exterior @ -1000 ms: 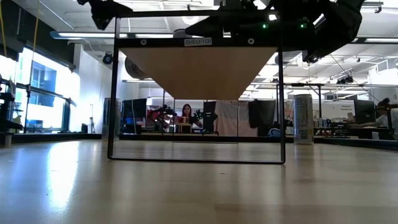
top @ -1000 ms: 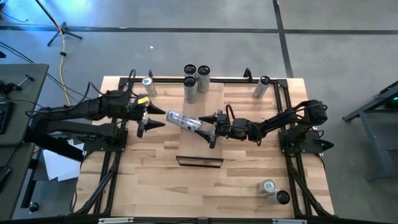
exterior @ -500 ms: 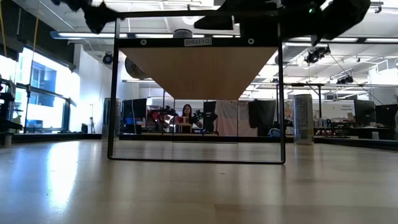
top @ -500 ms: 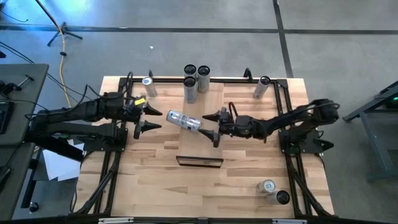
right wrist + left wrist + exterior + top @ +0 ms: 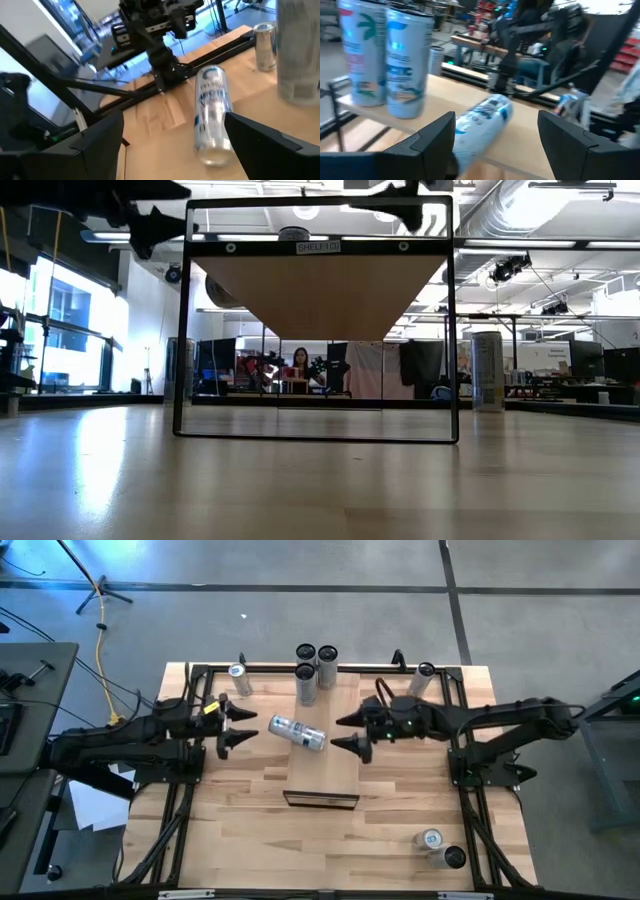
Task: Place canned beverage on shelf
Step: Put the white blue soda can on the shelf aligned with the white blue soda can
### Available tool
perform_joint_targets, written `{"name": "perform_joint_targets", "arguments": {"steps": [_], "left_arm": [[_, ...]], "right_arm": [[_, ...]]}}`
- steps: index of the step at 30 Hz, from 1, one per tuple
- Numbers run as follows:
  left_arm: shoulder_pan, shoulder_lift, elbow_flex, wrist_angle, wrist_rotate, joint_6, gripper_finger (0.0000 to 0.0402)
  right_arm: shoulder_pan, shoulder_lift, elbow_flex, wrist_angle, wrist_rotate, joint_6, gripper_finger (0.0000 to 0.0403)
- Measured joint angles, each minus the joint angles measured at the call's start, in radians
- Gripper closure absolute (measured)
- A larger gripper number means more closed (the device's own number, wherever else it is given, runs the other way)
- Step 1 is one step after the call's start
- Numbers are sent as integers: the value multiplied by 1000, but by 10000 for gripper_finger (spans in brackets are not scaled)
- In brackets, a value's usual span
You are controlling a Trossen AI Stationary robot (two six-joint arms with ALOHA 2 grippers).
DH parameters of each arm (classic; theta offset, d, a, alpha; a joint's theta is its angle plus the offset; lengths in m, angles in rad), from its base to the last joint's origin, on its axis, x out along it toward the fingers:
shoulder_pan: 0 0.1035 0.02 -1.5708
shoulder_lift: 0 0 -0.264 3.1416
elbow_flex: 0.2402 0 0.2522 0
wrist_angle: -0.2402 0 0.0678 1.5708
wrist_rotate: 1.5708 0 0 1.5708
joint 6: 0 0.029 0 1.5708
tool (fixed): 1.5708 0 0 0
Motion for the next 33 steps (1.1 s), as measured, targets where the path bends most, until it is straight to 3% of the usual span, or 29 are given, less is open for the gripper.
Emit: {"name": "perform_joint_targets", "arguments": {"steps": [3,8,21,26,33], "left_arm": [[31,21,0,-1,15,-3,149],[54,42,0,-1,82,-39,149],[51,36,0,3,88,-56,149],[51,36,0,4,88,-56,149],[51,36,0,2,88,-56,149]], "right_arm": [[-15,55,131,-89,8,-54,70],[-18,122,284,-88,35,-126,70],[-9,290,315,-46,105,-69,70],[-16,405,402,-161,122,-103,70],[-24,529,585,-433,244,-176,70]]}}
